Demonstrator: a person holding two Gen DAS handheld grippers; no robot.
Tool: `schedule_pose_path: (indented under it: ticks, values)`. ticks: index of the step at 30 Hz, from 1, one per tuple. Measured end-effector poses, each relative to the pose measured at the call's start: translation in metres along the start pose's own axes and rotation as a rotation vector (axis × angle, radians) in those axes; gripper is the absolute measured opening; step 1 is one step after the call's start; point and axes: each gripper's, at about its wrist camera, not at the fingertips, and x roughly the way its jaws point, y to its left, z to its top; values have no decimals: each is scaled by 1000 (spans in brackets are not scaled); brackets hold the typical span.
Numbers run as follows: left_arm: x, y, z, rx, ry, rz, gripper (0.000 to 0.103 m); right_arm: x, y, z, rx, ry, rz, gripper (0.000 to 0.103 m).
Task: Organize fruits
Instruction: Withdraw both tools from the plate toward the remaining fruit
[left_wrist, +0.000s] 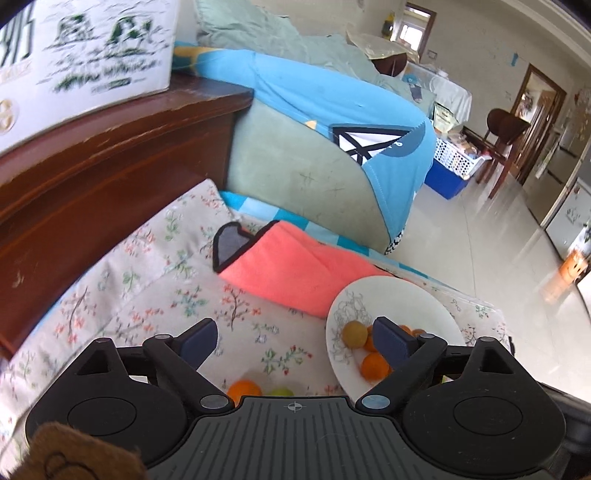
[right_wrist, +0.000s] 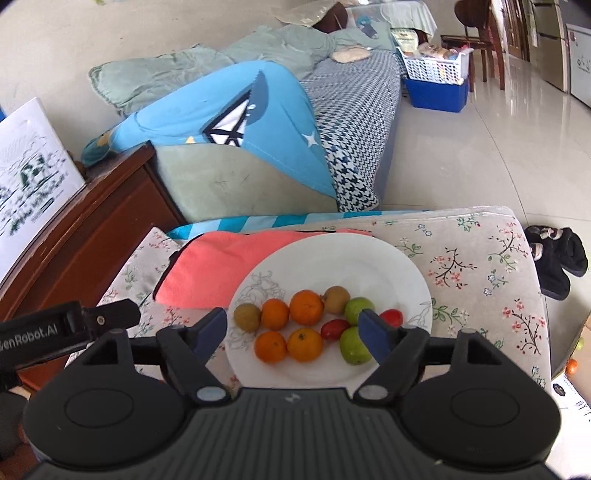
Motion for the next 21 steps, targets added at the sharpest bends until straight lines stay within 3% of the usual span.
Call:
schedule_pose_path:
  ticks: [4, 11, 21]
  values:
    - [-8, 10, -8, -14, 4, 8, 97, -10, 11, -14, -56, -25, -1, 85]
    - [-13, 30, -15, -21, 39, 40, 97, -10, 15, -34, -52, 35, 27, 88]
    - [-22, 59, -14, -40, 20, 62, 99, -6, 23, -52, -66, 84, 76, 88]
